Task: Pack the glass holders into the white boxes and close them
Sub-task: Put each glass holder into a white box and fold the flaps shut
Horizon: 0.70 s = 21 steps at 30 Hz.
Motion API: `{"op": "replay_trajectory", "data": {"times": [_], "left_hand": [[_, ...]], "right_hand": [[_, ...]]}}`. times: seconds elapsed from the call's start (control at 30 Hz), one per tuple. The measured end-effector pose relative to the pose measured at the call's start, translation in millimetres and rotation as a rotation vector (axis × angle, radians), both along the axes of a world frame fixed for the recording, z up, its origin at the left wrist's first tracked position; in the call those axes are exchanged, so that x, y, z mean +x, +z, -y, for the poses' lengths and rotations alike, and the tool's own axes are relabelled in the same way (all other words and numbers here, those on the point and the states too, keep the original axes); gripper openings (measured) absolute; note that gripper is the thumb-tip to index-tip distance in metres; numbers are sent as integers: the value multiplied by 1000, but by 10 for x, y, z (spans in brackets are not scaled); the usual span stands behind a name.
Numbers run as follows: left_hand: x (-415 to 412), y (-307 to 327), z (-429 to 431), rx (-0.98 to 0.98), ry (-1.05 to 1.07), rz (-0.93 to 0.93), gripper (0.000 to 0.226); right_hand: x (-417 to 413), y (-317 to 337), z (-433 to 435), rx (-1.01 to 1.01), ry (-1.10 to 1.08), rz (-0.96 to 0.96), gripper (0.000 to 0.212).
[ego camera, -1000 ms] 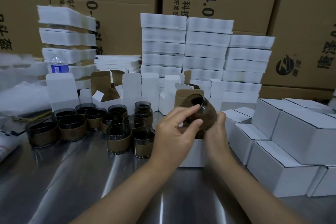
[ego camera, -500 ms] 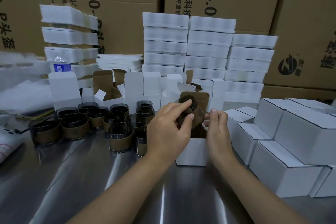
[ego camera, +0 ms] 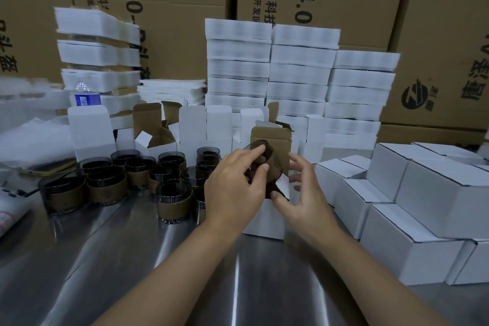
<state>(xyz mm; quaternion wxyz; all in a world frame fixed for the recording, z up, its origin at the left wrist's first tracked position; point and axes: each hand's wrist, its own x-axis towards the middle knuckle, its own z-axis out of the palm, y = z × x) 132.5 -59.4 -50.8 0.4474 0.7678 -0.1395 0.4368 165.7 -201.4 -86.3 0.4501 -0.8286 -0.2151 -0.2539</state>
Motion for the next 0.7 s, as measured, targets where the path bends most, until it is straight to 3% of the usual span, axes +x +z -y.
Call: {"op": "replay_trajectory", "data": {"times": [0.2,0.47,0.7], "left_hand": [[17,-28,-10,114,31,54,32],[48,-87,-19,609,44,172,17],[54,-68,-66,637,-36,162,32]], "right_hand": [[7,29,-8,106,29,-41,51],[-16,43,-3,73,67,-40,55],[3,31,8,105,90,-50,55]]}}
